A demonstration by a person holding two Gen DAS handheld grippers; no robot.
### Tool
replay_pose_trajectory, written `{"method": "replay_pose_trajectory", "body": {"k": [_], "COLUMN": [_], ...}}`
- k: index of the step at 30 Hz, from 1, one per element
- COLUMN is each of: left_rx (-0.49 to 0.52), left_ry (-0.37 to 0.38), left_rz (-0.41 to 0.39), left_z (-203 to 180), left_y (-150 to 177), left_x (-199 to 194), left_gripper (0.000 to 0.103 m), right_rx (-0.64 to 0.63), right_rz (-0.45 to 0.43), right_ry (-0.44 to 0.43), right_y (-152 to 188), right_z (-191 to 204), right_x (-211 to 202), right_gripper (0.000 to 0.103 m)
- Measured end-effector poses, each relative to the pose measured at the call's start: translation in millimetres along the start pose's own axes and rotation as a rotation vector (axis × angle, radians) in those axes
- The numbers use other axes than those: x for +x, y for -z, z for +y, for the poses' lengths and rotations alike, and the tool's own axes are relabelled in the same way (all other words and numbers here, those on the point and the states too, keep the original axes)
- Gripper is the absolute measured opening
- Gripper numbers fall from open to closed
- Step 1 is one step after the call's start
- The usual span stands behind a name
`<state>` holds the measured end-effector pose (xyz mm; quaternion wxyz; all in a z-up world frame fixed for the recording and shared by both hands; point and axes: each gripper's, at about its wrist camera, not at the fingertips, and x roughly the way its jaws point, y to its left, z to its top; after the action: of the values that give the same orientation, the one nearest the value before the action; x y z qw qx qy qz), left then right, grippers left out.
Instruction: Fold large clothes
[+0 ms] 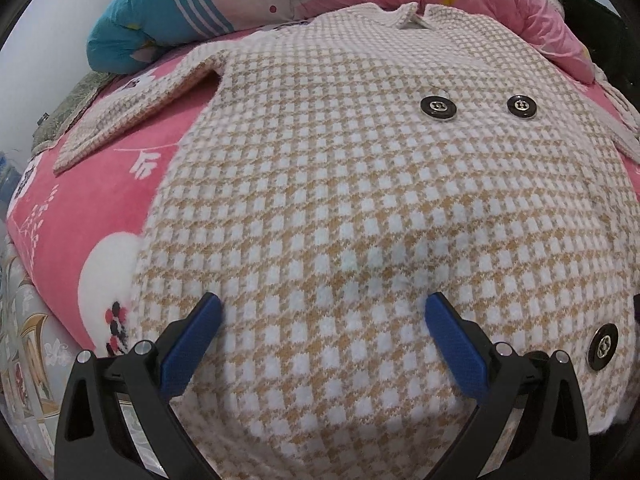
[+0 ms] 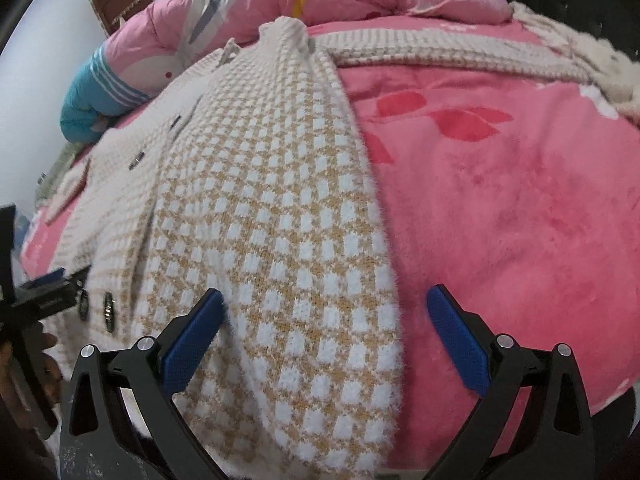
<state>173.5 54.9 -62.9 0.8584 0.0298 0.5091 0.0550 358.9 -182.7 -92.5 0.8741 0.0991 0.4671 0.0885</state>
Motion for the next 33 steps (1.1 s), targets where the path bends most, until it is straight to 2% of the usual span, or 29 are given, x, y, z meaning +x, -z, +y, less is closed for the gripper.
{"method": "replay_pose_trajectory", "body": {"k": [6, 11, 15, 20, 24, 26, 28, 31, 33], "left_rx": [-0.004, 0.002, 0.023, -0.006, -0.115, -0.136, -0.158, -0.207, -0.234], "left_ry": [-0.049, -0.001, 0.057, 0.048, 0.022, 0.005, 0.004, 0.064, 0.114], "left_rz": [-0.017, -0.042, -0.093, -0.210, -0.246, -0.239, -0.234, -0.204, -0.181], "left_z": [-6, 0, 13, 47, 94, 103, 117, 125, 127], "left_y": [11, 20, 30, 49, 58, 53, 51, 43, 36], "left_x": [-7, -11, -24, -57, -70, -67, -64, -51, -40], "left_gripper": [0.100, 0.100, 0.099, 0.099, 0.099, 0.099, 0.095, 0.088, 0.078], "right_rx": [0.000, -0.149, -0.160, -0.135, -0.083, -0.045, 0.013, 0.101, 0.126], "right_rz": [-0.004, 0.023, 0.046, -0.038, -0.005, 0.018, 0.046, 0.096, 0.116], "right_ry": [-0.049, -0.049, -0.095, -0.157, -0.164, -0.174, -0.203, -0.239, -0.246], "right_y": [-2, 4, 1, -11, -26, -32, -35, -36, -29], "right_z": [-9, -1, -5, -15, -26, -33, -42, -52, -54], "right_x": [0, -4, -22, -58, -53, -46, -39, -34, -35], "right_gripper": [0.097, 0.097, 0.096, 0.095, 0.084, 0.080, 0.073, 0.066, 0.064]}}
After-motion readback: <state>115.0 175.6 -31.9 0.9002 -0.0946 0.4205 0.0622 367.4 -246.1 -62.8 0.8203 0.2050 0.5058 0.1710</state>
